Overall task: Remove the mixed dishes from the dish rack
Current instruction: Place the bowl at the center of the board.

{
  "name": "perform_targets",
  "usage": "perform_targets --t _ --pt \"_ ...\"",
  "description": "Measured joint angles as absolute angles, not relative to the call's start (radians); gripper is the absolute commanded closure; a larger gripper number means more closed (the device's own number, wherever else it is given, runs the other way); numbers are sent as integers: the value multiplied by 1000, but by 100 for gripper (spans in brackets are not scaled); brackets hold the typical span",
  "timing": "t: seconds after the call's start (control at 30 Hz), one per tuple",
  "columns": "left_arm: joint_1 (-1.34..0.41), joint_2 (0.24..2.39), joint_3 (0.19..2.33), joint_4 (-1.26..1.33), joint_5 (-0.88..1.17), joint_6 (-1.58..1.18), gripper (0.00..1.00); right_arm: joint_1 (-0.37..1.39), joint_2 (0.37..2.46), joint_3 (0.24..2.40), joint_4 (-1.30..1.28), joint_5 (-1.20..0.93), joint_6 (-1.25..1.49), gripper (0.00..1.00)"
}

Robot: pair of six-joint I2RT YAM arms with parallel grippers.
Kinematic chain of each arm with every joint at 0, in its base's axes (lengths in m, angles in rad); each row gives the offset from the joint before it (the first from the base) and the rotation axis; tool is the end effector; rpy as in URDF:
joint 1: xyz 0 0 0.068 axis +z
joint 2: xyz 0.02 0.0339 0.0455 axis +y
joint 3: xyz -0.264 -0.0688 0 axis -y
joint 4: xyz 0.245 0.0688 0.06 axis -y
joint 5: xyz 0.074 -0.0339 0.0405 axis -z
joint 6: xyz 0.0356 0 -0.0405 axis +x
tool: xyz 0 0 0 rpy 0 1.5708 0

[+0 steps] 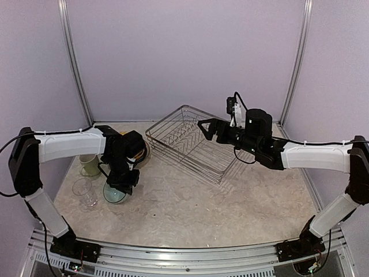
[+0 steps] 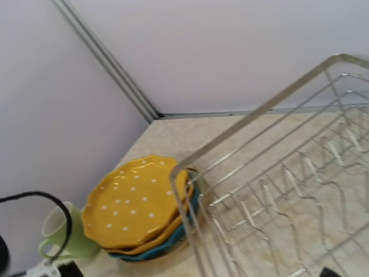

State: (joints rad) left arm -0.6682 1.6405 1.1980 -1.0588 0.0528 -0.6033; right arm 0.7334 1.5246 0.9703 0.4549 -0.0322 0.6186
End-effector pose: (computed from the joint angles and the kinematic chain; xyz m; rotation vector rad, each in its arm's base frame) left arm 0.2289 -0.1831 0.2169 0.1039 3.1126 -0.1305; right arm 0.2643 0.2397 0.2884 -0.1280 1.7759 1.0307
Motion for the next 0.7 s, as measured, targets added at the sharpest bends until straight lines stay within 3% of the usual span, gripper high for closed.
perform_targets --t 0.23,0.7 --pt "-744 1796 1219 -1108 -57 -636 99 733 1434 950 388 50 573 1" --pt "-770 1835 1228 -1129 -116 -655 41 733 1320 902 306 162 524 0"
